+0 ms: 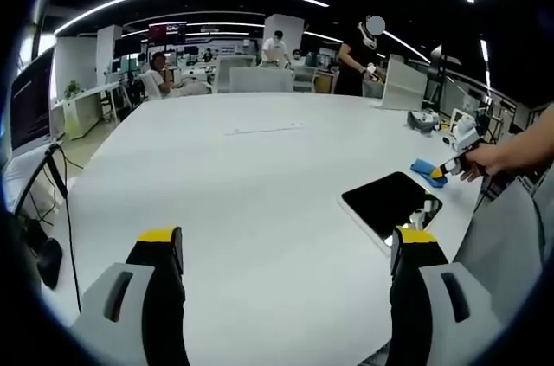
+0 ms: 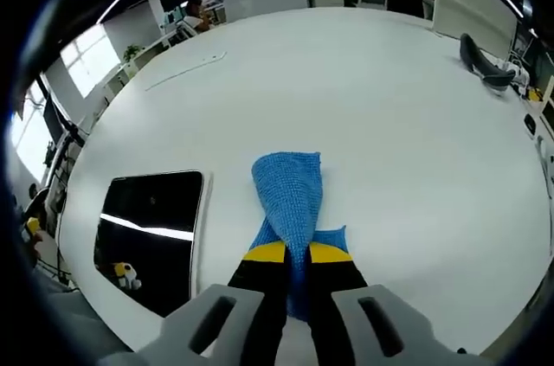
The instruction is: Wipe the mirror surface with the cleaning cloth until all visible marks leave the cleaned area.
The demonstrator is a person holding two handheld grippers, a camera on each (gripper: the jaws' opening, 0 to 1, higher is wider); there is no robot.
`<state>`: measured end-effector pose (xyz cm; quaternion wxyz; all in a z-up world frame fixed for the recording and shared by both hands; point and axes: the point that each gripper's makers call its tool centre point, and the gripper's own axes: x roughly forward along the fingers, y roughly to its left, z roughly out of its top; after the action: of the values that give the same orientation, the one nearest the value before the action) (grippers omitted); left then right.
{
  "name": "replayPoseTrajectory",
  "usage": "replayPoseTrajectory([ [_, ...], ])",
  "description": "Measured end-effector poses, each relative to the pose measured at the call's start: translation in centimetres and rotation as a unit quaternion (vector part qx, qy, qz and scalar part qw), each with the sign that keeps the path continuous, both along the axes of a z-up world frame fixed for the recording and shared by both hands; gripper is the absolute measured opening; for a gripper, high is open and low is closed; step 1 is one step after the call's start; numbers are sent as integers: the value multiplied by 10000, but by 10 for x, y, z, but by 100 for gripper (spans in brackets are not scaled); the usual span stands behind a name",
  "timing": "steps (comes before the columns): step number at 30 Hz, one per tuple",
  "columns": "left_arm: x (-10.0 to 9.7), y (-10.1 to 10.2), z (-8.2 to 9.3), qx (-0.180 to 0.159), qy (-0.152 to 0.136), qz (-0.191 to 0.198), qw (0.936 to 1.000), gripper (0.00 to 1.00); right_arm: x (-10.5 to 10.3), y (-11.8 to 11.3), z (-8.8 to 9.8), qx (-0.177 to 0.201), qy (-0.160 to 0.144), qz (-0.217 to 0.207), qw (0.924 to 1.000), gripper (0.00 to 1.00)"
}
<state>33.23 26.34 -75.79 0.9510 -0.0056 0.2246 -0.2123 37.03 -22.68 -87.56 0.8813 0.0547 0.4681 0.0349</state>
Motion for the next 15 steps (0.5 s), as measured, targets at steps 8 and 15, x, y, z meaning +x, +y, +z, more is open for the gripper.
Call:
replayPoseTrajectory([
  [8,0,6,1,13,-40,9,10000,99,7,1,21,203,-39,-130,9997,1],
  [15,5,12,3,-29,-96,98,9999,99,15,9,35,265,28,-50,9996,1],
])
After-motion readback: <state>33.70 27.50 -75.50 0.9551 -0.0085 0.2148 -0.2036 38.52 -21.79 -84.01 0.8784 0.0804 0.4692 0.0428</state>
